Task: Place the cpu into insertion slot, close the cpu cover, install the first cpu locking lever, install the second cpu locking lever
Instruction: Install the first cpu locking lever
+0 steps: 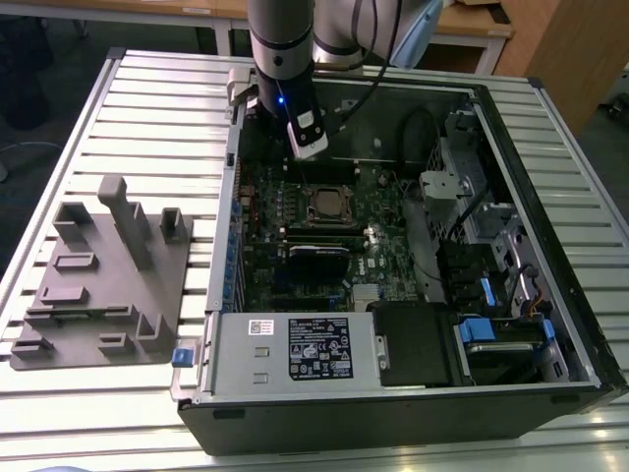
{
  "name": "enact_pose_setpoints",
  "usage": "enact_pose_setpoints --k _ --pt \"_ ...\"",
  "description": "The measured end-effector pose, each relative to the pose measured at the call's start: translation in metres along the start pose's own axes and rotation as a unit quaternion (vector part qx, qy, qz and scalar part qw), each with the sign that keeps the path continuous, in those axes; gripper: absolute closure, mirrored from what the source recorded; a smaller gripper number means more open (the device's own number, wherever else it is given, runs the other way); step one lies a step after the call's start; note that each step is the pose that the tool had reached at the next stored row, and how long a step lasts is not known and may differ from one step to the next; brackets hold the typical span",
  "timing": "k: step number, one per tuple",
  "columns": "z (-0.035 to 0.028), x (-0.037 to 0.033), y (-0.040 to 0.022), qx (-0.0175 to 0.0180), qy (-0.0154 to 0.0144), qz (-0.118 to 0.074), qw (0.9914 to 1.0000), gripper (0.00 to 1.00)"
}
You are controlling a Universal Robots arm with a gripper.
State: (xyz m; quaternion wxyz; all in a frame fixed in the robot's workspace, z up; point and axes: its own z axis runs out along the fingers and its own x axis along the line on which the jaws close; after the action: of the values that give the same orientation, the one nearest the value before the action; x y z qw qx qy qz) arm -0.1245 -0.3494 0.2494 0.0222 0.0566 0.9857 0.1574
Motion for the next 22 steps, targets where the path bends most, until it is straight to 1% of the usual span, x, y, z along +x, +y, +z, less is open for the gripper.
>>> enact_pose_setpoints --k 4,10,13,15,22 --pt "0.0009 -0.0043 0.0003 -0.0001 -0.0001 0.0 1.0 0.89" --pt "0.0021 -0.0168 0.0015 0.0 -0.0001 0.0 1.0 0.89" --pt "0.0024 -0.0185 0.0016 0.0 -0.0001 0.0 1.0 0.89" --pt "0.0027 -0.0209 0.0018 0.0002 -0.0001 0.0 1.0 0.89" --pt "0.0042 -0.0348 0.0031 0.0002 -0.0001 0.0 1.0 0.89"
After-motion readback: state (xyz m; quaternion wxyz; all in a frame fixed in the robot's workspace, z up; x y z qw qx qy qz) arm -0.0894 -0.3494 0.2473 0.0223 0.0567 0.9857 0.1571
